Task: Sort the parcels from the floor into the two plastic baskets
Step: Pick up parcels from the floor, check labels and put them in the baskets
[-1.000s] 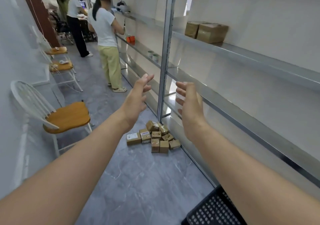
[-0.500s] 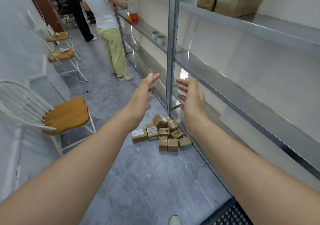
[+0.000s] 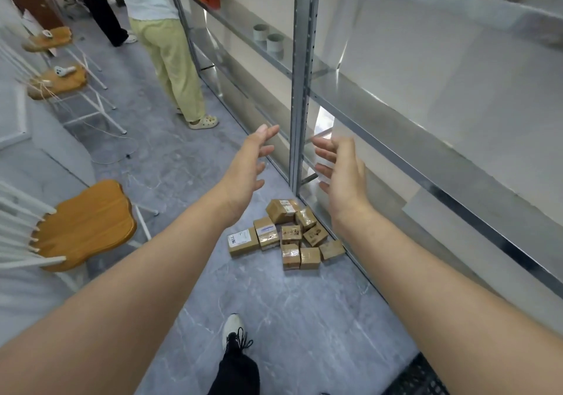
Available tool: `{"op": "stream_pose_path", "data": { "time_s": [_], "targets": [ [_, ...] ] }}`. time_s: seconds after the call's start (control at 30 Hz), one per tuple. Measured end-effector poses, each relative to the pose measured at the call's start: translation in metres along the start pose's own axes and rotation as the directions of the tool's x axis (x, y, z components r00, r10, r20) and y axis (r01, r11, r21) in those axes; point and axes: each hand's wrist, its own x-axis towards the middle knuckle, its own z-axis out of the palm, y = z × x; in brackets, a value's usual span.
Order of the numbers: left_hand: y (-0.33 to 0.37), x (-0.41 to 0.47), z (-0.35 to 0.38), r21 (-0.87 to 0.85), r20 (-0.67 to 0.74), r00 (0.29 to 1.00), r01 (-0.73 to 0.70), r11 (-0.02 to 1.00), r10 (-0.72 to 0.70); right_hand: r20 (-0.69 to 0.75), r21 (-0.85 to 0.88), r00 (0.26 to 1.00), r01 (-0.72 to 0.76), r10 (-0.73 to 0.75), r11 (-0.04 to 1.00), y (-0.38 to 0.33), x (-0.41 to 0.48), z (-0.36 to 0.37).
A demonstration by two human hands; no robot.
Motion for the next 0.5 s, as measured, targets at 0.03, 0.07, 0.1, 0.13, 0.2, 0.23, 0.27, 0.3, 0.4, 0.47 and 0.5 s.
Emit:
{"op": "stream_pose_path", "data": {
  "time_s": [0.03,0.07,0.1,0.13,0.2,0.23,0.27,0.3,0.4,0.47,0.5],
  "targets": [
    [-0.003,0.016,-0.009,0.004,0.020,1.000,0.014,1.000,-0.014,-0.025,-0.003,1.000,-0.010,0.010,1.000,0.004,0.012,0.012],
    [-0.006,0.032,-0.018,0.010,0.039,0.999,0.024,1.000,-0.024,-0.045,-0.002,0.999,-0.023,0.022,1.000,0.009,0.023,0.024],
    [-0.009,0.048,-0.028,0.013,0.057,0.998,0.027,1.000,-0.027,-0.059,0.001,0.998,-0.031,0.031,1.000,0.014,0.035,0.035],
    [-0.012,0.065,-0.037,0.016,0.072,0.997,0.035,0.999,-0.036,-0.071,0.002,0.996,-0.044,0.044,0.999,0.020,0.046,0.047],
    [-0.020,0.095,-0.050,0.022,0.098,0.993,0.066,0.998,-0.068,-0.110,-0.001,0.991,-0.082,0.081,0.997,0.032,0.067,0.063],
    [-0.025,0.108,-0.053,0.028,0.115,0.990,0.082,0.996,-0.085,-0.130,0.002,0.987,-0.094,0.093,0.996,0.037,0.075,0.068],
    [-0.030,0.122,-0.055,0.032,0.137,0.985,0.096,0.995,-0.100,-0.150,0.010,0.983,-0.101,0.102,0.995,0.042,0.084,0.072],
    [-0.034,0.135,-0.055,0.038,0.158,0.981,0.106,0.994,-0.110,-0.171,0.019,0.979,-0.107,0.109,0.994,0.049,0.093,0.074],
    [-0.051,0.166,-0.046,0.070,0.197,0.966,0.155,0.985,-0.166,-0.232,0.017,0.962,-0.144,0.144,0.989,0.070,0.120,0.074],
    [-0.065,0.185,-0.035,0.086,0.214,0.955,0.191,0.978,-0.206,-0.258,0.009,0.951,-0.173,0.169,0.985,0.085,0.139,0.068],
    [-0.074,0.194,-0.029,0.091,0.221,0.951,0.202,0.975,-0.218,-0.272,0.013,0.944,-0.193,0.190,0.981,0.093,0.148,0.064]
  ]
}}
